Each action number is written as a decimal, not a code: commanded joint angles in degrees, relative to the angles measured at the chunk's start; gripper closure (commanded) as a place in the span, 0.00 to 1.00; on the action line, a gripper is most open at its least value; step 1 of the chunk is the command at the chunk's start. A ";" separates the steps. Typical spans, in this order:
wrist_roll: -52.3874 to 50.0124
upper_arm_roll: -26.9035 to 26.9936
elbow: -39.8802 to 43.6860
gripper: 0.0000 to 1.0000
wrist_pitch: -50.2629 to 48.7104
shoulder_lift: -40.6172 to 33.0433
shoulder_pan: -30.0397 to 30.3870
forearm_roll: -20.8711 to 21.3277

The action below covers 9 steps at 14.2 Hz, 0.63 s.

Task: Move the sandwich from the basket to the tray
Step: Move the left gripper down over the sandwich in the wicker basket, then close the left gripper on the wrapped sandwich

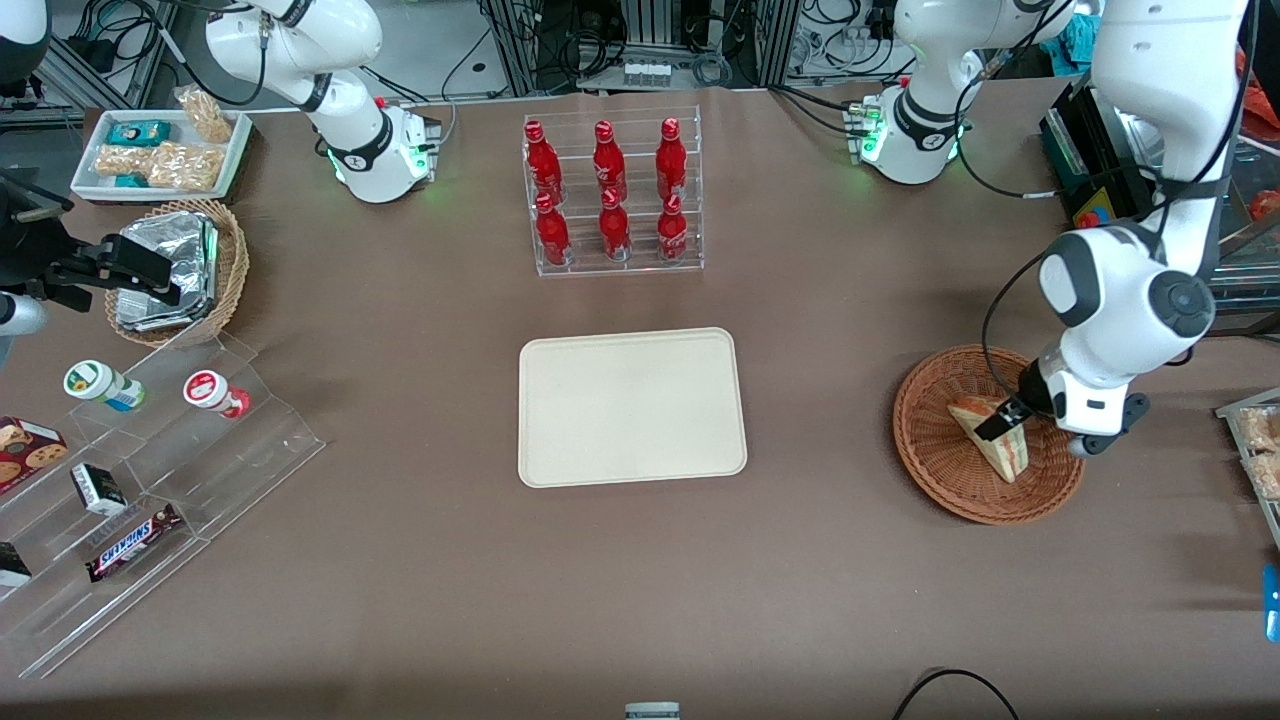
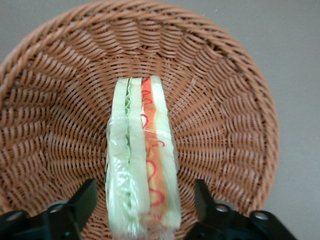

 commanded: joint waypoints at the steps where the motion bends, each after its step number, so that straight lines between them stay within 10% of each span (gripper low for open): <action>1: -0.73 -0.08 0.74 0.85 0.18 0.37 -0.27 0.21; 9: 8.93 -0.34 10.13 0.95 -21.70 -4.99 -8.68 6.52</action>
